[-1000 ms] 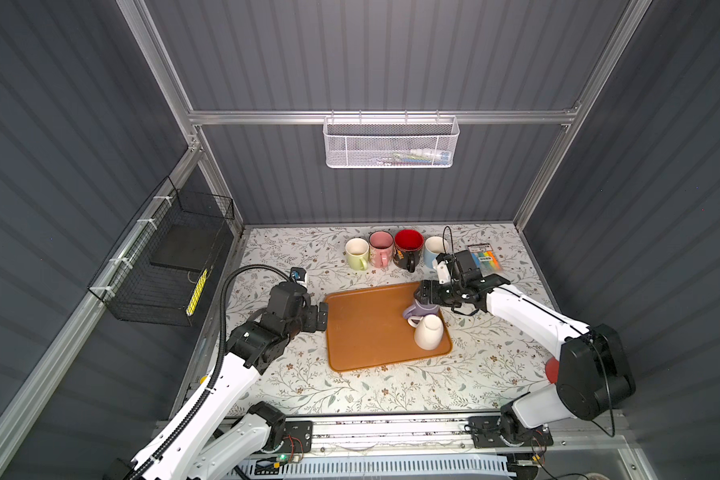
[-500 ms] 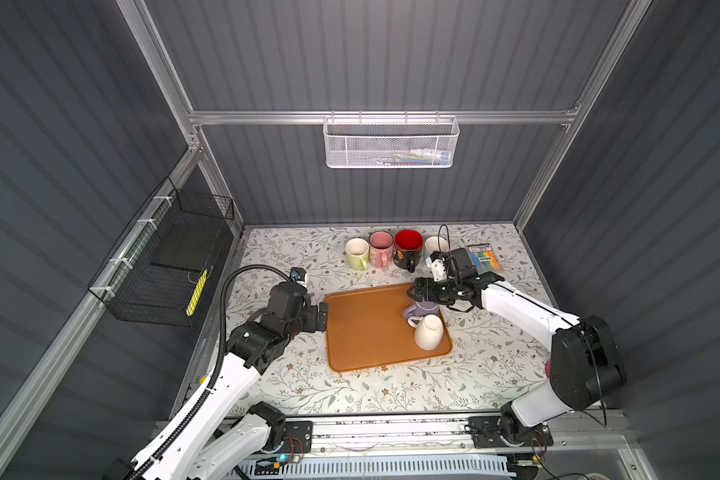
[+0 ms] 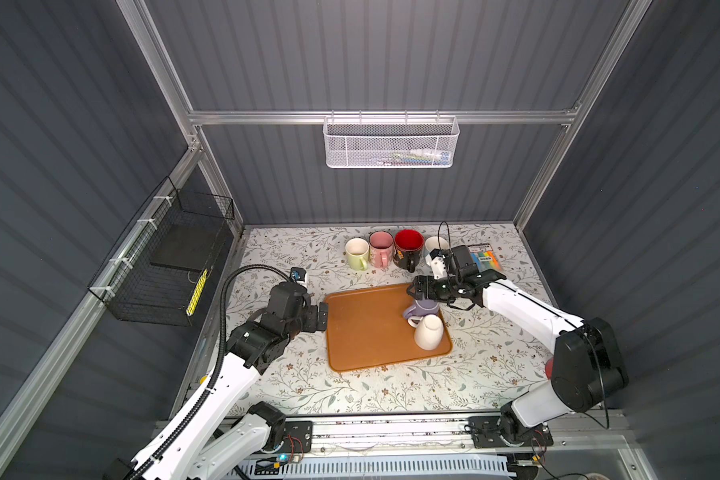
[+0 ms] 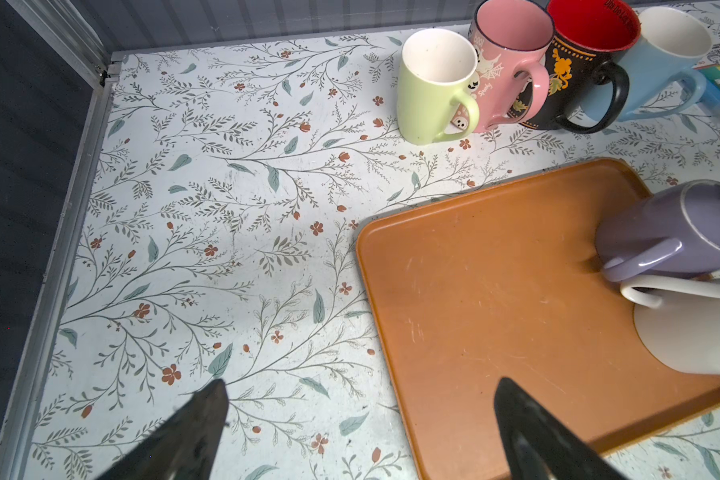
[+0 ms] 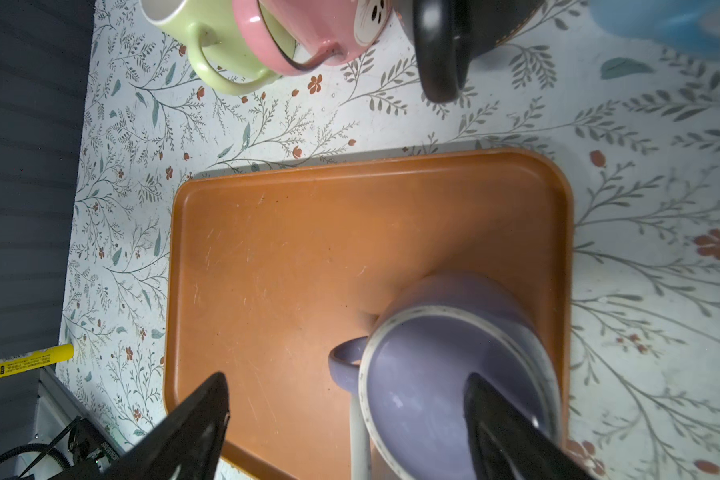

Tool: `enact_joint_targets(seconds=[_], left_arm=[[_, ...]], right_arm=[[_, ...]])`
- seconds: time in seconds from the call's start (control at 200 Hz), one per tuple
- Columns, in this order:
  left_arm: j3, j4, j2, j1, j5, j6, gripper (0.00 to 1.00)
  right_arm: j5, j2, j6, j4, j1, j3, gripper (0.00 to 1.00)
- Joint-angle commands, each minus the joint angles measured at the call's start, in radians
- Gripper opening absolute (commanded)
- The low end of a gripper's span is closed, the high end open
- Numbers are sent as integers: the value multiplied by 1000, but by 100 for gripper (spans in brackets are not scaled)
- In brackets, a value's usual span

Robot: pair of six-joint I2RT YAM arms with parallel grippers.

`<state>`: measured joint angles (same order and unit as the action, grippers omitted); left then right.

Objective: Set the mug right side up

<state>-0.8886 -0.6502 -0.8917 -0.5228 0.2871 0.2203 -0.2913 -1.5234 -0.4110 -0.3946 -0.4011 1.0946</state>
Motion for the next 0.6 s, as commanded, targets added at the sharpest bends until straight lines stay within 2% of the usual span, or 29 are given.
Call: enact_joint_targets(seconds=[0.0, 0.155, 0.275, 0.595], left_arm=[[7, 4, 14, -1, -4, -9, 100], [6, 6, 8, -2, -9, -9, 100], [5, 7, 7, -2, -9, -11, 100], [7, 4, 7, -1, -6, -10, 100]], right_arm=[[21, 51, 26, -57, 35, 24, 88], [14, 66, 33, -79, 91, 6, 89], [-33, 66, 6, -39, 129, -38, 89], [-181, -6, -56, 71, 132, -65, 87]])
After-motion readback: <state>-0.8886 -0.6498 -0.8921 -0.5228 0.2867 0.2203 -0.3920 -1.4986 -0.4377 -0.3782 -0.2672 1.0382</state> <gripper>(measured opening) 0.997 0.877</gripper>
